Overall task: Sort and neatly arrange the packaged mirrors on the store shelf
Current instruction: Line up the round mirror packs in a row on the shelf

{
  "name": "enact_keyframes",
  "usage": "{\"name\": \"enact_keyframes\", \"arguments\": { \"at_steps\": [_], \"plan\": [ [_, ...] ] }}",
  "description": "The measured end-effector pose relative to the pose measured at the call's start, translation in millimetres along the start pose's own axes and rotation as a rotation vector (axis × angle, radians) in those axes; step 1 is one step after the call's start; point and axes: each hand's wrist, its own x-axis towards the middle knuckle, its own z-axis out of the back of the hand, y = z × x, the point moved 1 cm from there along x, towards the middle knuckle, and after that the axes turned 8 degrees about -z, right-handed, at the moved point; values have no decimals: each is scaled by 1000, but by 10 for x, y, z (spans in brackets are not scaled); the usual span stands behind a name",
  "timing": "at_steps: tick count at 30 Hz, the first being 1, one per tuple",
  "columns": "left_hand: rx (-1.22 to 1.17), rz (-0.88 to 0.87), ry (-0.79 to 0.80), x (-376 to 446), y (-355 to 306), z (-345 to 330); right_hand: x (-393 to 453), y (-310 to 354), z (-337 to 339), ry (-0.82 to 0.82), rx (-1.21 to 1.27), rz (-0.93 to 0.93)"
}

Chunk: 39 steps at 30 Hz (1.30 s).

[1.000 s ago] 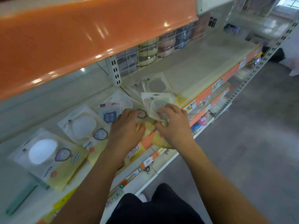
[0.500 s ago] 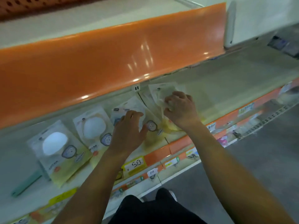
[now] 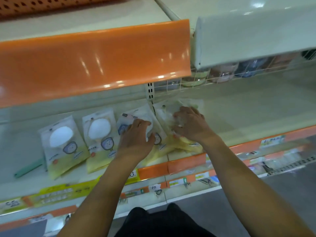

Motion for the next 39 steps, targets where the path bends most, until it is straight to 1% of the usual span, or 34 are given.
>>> {"name": "enact_keyframes", "arguments": {
  "at_steps": [4,8,12,16,19,23,29,33,39],
  "plan": [
    [-5,54,-21,-50,-45,-52,-39,-61,14,16,9,20],
    [22,93,-48,-142,-64,-100,-66,-47,38,7,-17,1],
    [54,143,-69,-278,-1,-98,-91,77,4,-61,5,-15],
    [76,164,-133,-476,89,-30,-157,384,-26,-118,118,77],
    [91,220,-160,-597,181,76,-186,650,-81,-87,173,159],
    [86,278,-188,-764,385,200,-179,976,-235,-27,168,225],
    [76,312,-256,-950,756,351,-231,1404,-419,6,186,266],
    [48,316,-250,-1045,1064,475,-253,1722,-600,24,184,262],
    [6,297,-283,-1163,1650,750,-314,2274,-877,67,140,239]
  ]
}}
